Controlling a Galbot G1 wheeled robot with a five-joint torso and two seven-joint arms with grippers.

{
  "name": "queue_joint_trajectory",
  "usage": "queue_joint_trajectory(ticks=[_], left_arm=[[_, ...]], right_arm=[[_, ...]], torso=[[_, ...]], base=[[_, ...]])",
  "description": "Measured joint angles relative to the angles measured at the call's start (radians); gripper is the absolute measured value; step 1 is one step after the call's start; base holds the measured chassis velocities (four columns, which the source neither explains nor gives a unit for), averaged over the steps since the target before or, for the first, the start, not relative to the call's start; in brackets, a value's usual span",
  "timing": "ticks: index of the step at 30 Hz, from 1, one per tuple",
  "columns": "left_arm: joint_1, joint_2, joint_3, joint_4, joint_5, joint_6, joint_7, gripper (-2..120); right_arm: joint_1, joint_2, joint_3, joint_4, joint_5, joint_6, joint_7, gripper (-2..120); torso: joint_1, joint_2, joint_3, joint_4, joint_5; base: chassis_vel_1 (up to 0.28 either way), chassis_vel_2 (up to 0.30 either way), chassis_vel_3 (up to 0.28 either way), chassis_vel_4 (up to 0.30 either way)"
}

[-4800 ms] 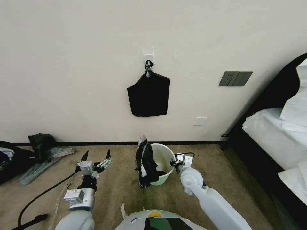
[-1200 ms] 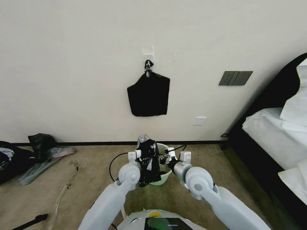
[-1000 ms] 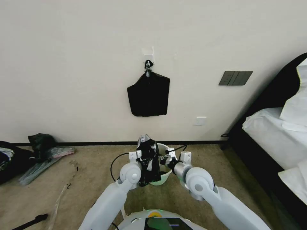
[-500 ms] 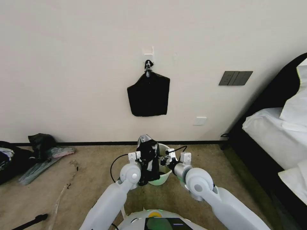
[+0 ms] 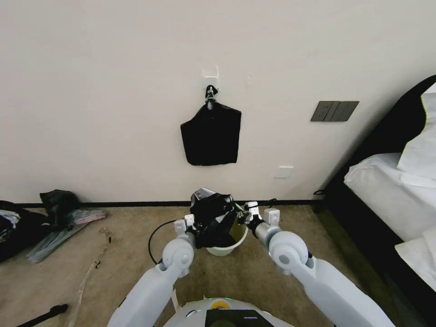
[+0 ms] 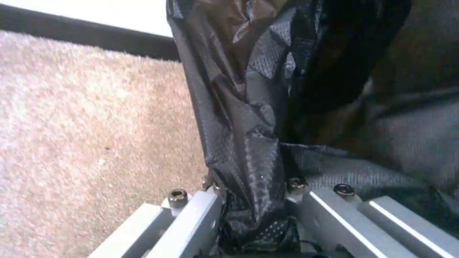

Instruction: Place a trash bag onto the trash bin.

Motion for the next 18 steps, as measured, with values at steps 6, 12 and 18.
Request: queue_joint_trajectory(ticks=[6, 12, 18], left_arm=[[0.045, 0.033, -0.014, -0.043, 0.075, -0.002, 0.070, 3], [0.091, 0.057, -0.029, -0.090, 0.164, -0.017, 0.169, 3], [0.123, 0.071, -0.044, -0.120, 0.216, -0.035, 0.253, 3]], right_arm=[[0.021, -0.015, 0.013, -0.032, -0.014, 0.002, -0.012, 0], [0.048, -0.052, 0.036, -0.072, -0.020, -0.006, -0.049, 0], [0.040, -0.085, 0.063, -0.107, -0.006, -0.041, -0.085, 0]], torso=[[0.000, 0.000, 0.000, 0.0001, 0.0001], [0.000, 0.000, 0.000, 0.0001, 0.0000], [0.000, 0.000, 0.000, -0.0001, 0.0001]], base=[[0.000, 0.000, 0.000, 0.000], [0.000, 0.000, 0.000, 0.000], [0.000, 0.000, 0.000, 0.000]])
